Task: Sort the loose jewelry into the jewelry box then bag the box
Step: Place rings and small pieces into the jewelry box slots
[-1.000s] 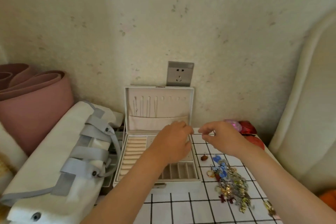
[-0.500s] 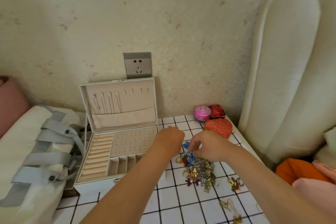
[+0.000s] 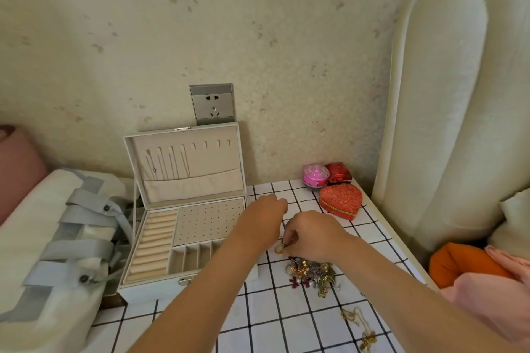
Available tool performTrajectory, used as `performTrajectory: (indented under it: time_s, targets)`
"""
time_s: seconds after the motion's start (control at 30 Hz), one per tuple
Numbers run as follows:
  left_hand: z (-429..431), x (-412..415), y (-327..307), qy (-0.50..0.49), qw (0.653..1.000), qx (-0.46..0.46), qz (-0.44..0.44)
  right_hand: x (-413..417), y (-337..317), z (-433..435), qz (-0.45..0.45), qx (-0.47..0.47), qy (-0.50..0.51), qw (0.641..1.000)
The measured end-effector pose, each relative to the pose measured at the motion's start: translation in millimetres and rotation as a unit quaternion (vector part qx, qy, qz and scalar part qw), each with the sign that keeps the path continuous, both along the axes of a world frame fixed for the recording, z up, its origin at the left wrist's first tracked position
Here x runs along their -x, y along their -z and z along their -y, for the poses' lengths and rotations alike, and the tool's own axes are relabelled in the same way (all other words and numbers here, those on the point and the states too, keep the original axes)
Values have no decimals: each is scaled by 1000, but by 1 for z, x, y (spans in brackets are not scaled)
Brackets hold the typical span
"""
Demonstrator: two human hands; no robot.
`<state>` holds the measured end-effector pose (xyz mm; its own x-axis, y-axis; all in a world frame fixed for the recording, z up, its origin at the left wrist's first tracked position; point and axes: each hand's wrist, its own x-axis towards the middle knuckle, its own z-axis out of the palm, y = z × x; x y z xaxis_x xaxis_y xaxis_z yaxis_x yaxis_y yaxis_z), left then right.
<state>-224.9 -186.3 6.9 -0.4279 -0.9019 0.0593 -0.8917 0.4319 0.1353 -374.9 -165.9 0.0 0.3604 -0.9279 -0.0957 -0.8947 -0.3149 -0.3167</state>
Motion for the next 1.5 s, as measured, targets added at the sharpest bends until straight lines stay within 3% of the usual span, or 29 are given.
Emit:
performTrajectory:
  time_s: [0.2,0.4,0.6,0.8,1.0,1.23,1.5]
  targets:
    - [-18,-23,-12,-14,993,14,-120,-8,2,-3,-58,-17,39,997]
    - [-34,-37,-18,1,987,14,-160,-13,-3,-6,-47,-53,55,996]
    - [-45,-59,-27,2,987,14,-163,-6,-19,-3,87,-61,96,990]
    - [-66,-92,-38,-17,984,-5,-175,-29,-39,-20,249,-101,99,958]
    - [-90,-135,-48,-79,967,-3,-243,-73,-58,-41,338,-58,58,938]
    - [-111,-188,-41,-127,934,11,-335,-130,-60,-50,336,1,13,942]
    - [-121,-211,-27,-155,916,5,-371,-169,-47,-47,295,31,-24,955]
